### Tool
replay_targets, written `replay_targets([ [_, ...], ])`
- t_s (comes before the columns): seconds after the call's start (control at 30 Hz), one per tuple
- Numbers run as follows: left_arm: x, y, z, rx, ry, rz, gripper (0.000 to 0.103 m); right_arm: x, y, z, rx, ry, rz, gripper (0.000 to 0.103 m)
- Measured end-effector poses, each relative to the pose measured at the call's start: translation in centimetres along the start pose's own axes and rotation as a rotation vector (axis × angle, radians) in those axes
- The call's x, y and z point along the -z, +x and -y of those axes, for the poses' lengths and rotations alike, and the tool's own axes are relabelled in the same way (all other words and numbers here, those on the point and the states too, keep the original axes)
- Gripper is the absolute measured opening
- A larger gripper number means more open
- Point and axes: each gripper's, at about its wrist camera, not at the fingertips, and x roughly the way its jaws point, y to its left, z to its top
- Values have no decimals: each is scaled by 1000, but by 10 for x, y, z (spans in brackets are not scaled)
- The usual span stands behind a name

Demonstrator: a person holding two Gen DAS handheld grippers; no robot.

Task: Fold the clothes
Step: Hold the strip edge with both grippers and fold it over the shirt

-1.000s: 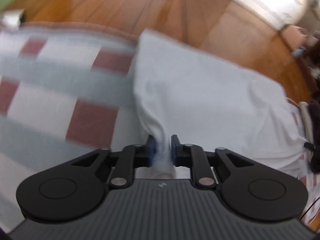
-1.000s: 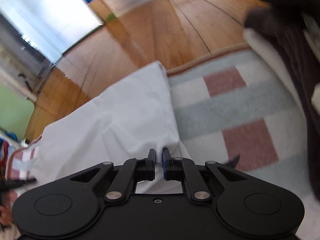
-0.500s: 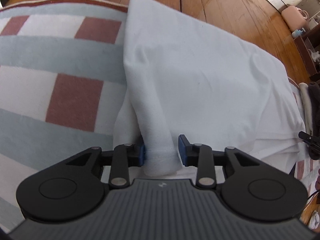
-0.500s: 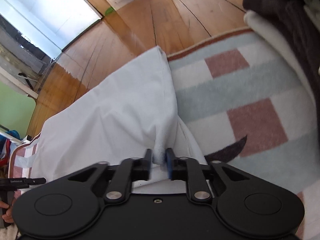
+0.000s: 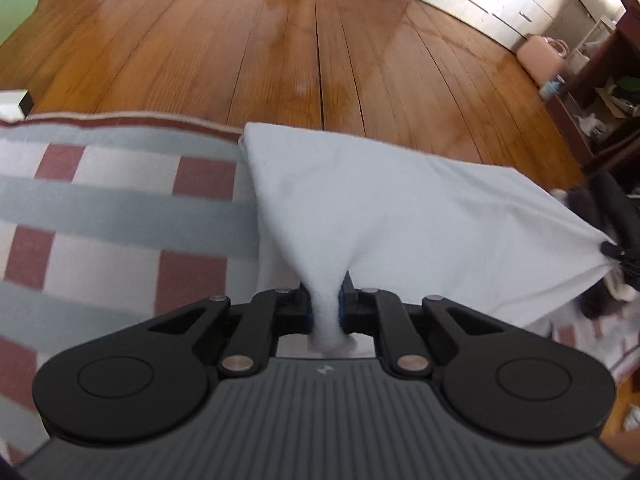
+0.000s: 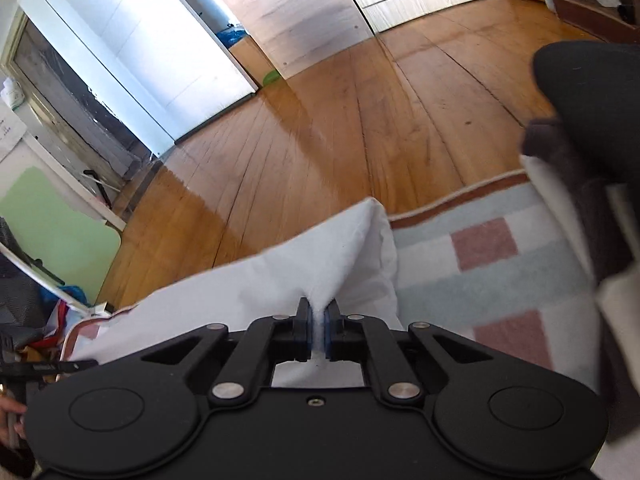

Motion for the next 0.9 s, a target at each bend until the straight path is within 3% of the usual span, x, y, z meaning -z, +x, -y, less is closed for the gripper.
replay_targets([
  [0.07, 12, 12, -9, 4, -1, -92, 10, 19, -5, 11, -1, 15, -45, 8],
  [0.23, 46, 85, -26, -42, 22, -351, 9, 60, 37, 34, 145, 12, -183, 8],
  [0.3, 43, 86, -23, -44, 44, -347, 9, 67, 41, 37, 144, 36, -203, 8],
  [0.43, 39, 78, -13, -74, 128, -346, 10, 65, 33, 23, 156, -107, -167, 8],
  [0.5, 41, 83, -15, -99, 153, -375, 10, 69, 38, 23, 177, -132, -202, 8],
  [0.73, 53, 97, -26, -140, 183, -425, 10, 91, 61, 29, 249, -242, -283, 7],
  [0.9, 59, 95, -30, -177, 212, -437, 12, 84, 46, 24, 228, -277, -281, 6],
])
